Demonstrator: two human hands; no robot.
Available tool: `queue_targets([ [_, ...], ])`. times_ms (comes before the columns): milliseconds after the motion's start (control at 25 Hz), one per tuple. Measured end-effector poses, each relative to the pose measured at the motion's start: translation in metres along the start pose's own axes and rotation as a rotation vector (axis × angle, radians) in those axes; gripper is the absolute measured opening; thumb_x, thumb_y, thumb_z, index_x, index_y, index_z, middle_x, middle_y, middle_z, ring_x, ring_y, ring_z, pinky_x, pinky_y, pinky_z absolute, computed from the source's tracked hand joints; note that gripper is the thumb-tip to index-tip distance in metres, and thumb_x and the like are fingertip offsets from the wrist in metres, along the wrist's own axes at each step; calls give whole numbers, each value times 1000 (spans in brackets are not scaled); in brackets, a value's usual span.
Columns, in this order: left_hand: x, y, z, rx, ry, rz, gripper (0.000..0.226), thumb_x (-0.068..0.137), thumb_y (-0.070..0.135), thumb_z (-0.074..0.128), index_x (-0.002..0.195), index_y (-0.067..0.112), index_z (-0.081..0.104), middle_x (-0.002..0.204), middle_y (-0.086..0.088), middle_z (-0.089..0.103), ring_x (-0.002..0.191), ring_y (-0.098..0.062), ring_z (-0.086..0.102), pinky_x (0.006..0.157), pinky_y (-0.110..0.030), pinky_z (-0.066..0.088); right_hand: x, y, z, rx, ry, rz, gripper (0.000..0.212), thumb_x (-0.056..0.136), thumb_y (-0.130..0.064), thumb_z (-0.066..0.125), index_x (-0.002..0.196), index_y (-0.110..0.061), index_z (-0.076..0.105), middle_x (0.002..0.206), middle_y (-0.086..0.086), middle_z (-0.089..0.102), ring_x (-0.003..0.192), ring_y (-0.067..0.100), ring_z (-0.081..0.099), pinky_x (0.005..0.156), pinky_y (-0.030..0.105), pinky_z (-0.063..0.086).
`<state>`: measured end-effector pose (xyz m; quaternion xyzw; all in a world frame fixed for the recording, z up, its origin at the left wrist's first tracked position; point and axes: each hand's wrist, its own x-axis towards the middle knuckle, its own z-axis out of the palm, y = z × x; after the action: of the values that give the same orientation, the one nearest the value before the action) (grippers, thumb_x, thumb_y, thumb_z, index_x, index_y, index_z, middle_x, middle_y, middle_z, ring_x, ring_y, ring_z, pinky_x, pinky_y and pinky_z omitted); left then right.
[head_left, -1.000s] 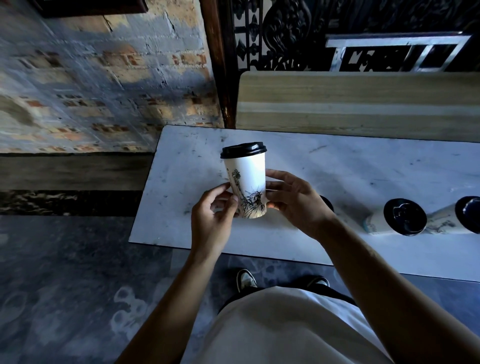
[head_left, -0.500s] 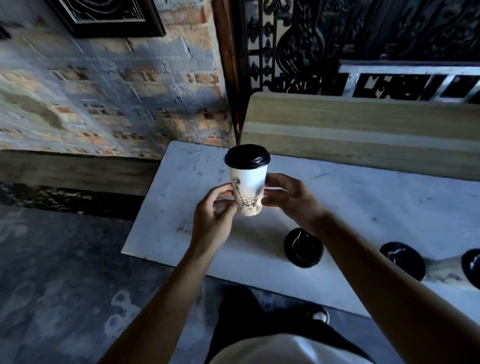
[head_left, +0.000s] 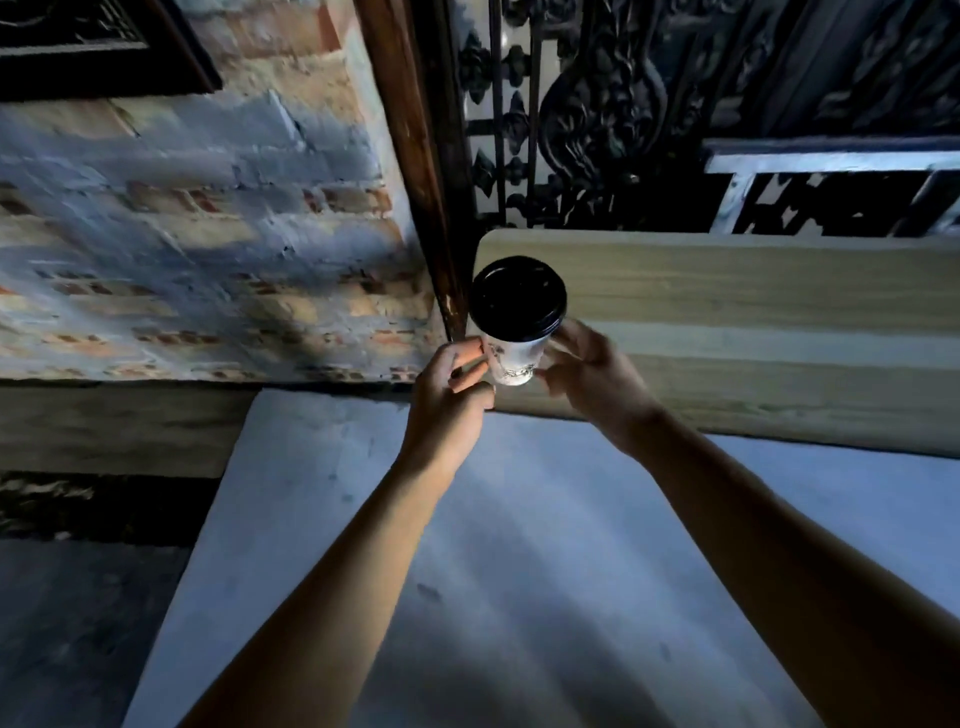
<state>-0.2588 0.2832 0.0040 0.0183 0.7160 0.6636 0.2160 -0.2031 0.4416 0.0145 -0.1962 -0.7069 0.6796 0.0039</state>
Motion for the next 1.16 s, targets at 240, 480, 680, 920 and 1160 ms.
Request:
queue_targets([
  [240, 98, -42, 4, -59, -58, 36, 54, 60, 0, 48, 108, 19, 65, 116, 5, 70, 119, -8, 65, 107, -48, 51, 99, 42, 7, -13, 57, -12, 70, 62, 7, 47, 126, -18, 60, 121, -15, 68, 123, 10, 61, 83, 29, 53],
  [480, 126, -71, -3, -75, -75, 70, 54, 68, -7, 56, 118, 12, 64, 127, -3, 69, 125, -11, 64, 104, -39, 52, 122, 57, 12, -1, 63, -18, 81, 52, 3, 49, 131, -15, 59, 125, -13, 68, 128, 7, 56, 107, 53, 50],
  [680, 126, -81, -9, -81, -105, 53, 61, 66, -6, 54, 121, 20, 63, 131, 2, 67, 130, -10, 60, 109, -41, 49, 128, 64, 15, -71, 39, 5, 84, 50, 1, 49, 129, -24, 57, 121, -26, 65, 126, 0, 55, 107, 51, 51],
  [920, 119, -77, -10, -43, -44, 13, 80, 63, 2, 57, 141, 15, 52, 146, -4, 57, 137, -14, 53, 115, -34, 44, 116, 67, 10, -113, 69, 142, 108, 62, -8, 59, 162, -21, 19, 163, 4, 38, 142, 22, 46, 101, 36, 51],
  [1160, 36, -56, -23, 28, 44, 38, 73, 68, 5, 55, 139, 20, 50, 143, -2, 56, 137, -12, 52, 115, -27, 40, 30, 49, -15, -225, 187, 227, 81, 83, -11, 68, 156, -25, 34, 156, 3, 47, 134, 19, 54, 95, 32, 50],
])
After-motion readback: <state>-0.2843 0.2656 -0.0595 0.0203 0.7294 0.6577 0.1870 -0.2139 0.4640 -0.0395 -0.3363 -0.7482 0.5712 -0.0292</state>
